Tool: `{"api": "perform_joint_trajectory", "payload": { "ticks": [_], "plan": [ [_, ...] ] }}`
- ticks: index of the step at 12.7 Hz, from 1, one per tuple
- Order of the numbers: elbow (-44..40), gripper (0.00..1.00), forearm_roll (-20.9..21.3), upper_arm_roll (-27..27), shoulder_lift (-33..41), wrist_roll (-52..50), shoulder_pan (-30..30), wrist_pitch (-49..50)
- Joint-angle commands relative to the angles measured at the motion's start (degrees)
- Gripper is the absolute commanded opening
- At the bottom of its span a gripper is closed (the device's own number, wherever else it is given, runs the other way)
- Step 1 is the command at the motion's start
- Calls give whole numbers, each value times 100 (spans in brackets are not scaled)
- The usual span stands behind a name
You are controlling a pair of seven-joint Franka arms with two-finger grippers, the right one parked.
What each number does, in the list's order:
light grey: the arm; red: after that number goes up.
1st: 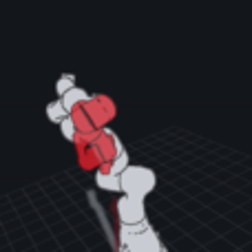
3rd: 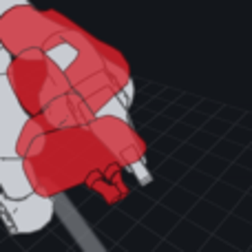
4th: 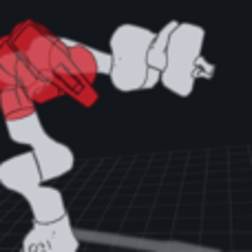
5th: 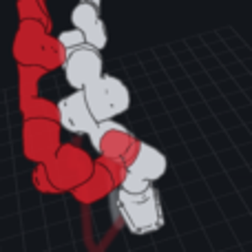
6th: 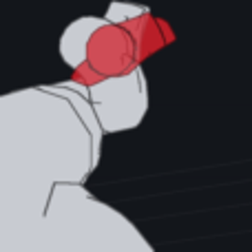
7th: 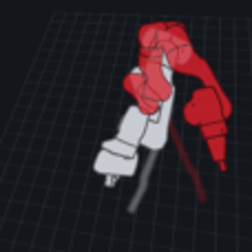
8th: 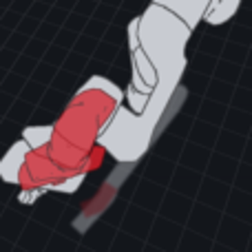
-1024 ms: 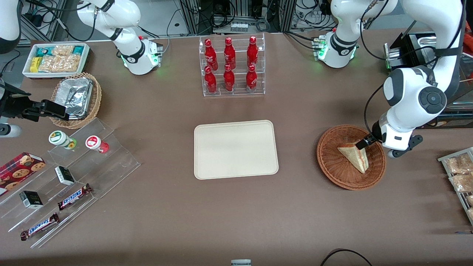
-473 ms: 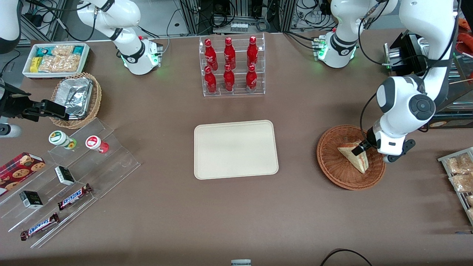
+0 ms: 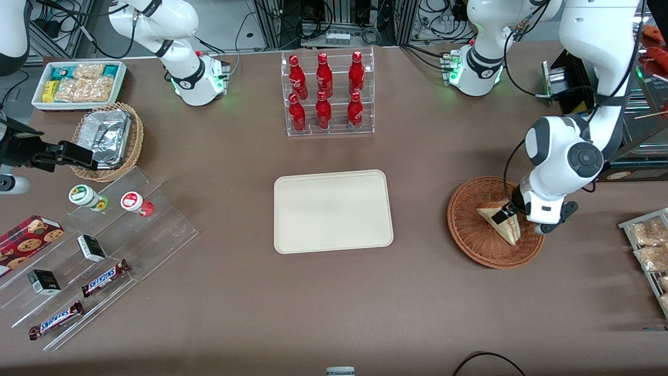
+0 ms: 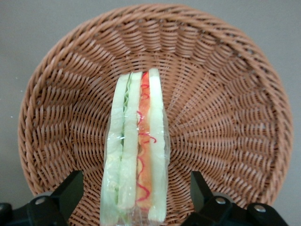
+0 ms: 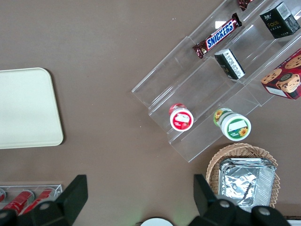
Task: Place sandwich from basket to tray
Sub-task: 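Lower the open left gripper around the sandwich and close it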
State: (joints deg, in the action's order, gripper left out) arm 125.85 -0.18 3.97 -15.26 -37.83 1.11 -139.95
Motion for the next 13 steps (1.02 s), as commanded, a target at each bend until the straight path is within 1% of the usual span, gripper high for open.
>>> {"api": "perform_joint_trajectory", "payload": {
  "ticks": [1,2,3,4,5,9,13],
  "plan": [
    [45,100,-52,16,-91,-101,-5,-146],
    [45,98,-52,16,-91,-110,-5,-146],
    [45,70,-52,16,-91,-197,-5,-129],
    [45,28,-52,16,-91,-294,-5,-94],
    [37,0,-52,16,-65,-295,-5,-41],
    [-147,0,-43,16,172,-198,-14,572],
    [-849,0,-35,139,314,-198,-14,1705]
  ]
}}
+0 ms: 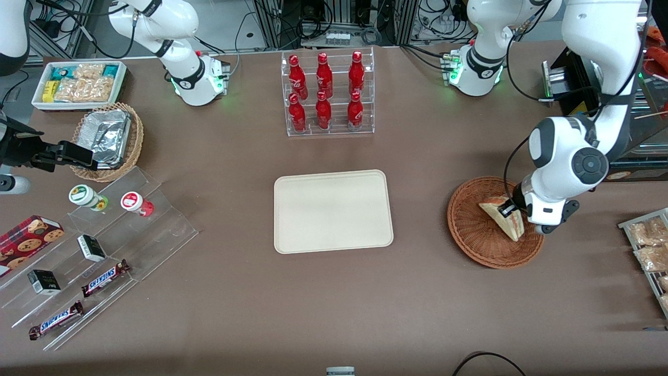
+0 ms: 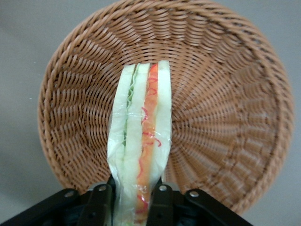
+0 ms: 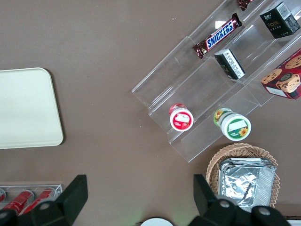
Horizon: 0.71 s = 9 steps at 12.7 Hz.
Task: Place sandwich from basket to tray
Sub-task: 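Lift the sandwich with the left gripper and carry it over the tray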
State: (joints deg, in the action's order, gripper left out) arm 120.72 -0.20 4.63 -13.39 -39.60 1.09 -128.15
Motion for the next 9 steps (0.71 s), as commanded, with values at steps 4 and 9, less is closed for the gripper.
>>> {"api": "perform_joint_trajectory", "payload": {
  "ticks": [4,9],
  "plan": [
    [-778,0,-24,423,118,-3,-30,1055],
    [-927,0,37,1284,4,-3,-100,1064]
  ]
}}
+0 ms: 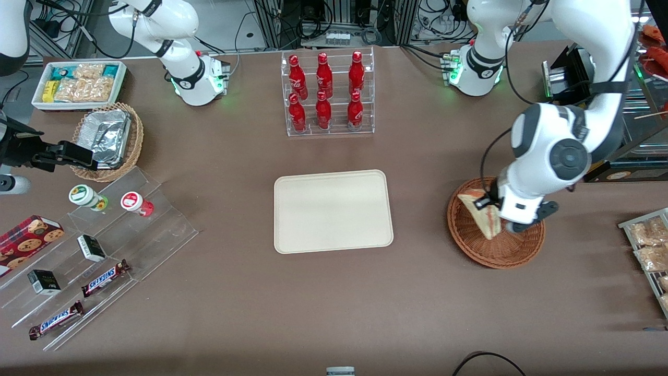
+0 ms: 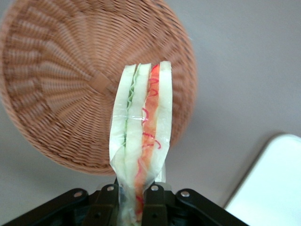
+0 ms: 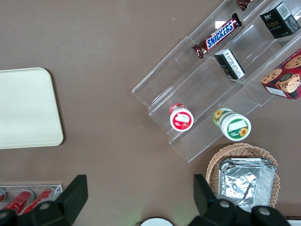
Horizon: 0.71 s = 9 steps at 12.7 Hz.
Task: Place sandwich from basket to tray
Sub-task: 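Lift the sandwich with the left gripper and carry it over the tray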
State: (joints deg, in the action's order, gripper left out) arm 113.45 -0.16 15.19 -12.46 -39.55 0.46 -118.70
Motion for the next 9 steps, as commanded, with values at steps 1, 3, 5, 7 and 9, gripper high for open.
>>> {"api": "perform_joint_trajectory", "payload": {
  "ticks": [1,3,5,7,9],
  "plan": [
    [-288,0,33,326,-160,-18,-186,120],
    [-472,0,42,336,-300,-79,-659,102],
    [-770,0,42,336,-581,-167,-1055,93],
    [-1157,0,68,327,-923,-456,-1512,102],
    [-1535,0,278,327,-1249,-711,-1916,120]
  ]
}}
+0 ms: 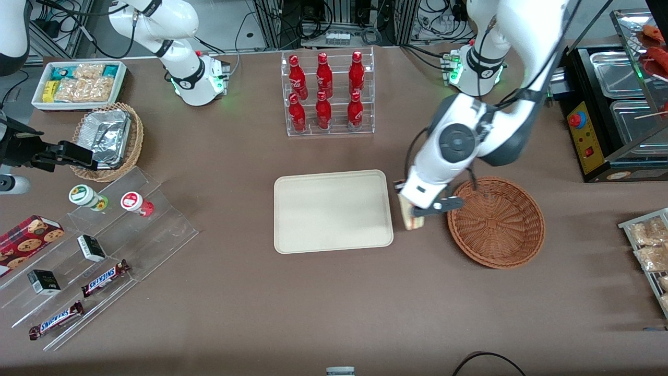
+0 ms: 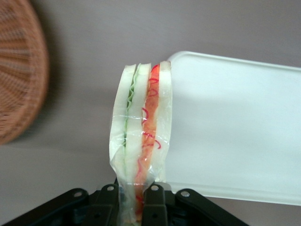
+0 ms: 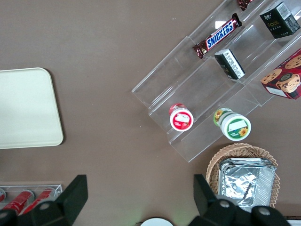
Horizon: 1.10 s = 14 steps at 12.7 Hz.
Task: Place sandwich from basket to tray
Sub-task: 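Lift the sandwich with the left gripper and carry it over the tray, then lower the sandwich onto the tray and open the left gripper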
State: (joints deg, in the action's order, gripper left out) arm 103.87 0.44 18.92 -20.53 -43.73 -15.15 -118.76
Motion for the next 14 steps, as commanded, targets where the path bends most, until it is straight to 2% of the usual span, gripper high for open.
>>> {"api": "perform_joint_trajectory", "payload": {
  "ticks": [1,6,14],
  "plan": [
    [-796,0,333,-46,-652,-485,-531,133],
    [-2324,0,869,-55,-1926,-1321,-1305,748],
    [-3452,0,905,-108,-2868,-1419,-1719,881]
  ]
}}
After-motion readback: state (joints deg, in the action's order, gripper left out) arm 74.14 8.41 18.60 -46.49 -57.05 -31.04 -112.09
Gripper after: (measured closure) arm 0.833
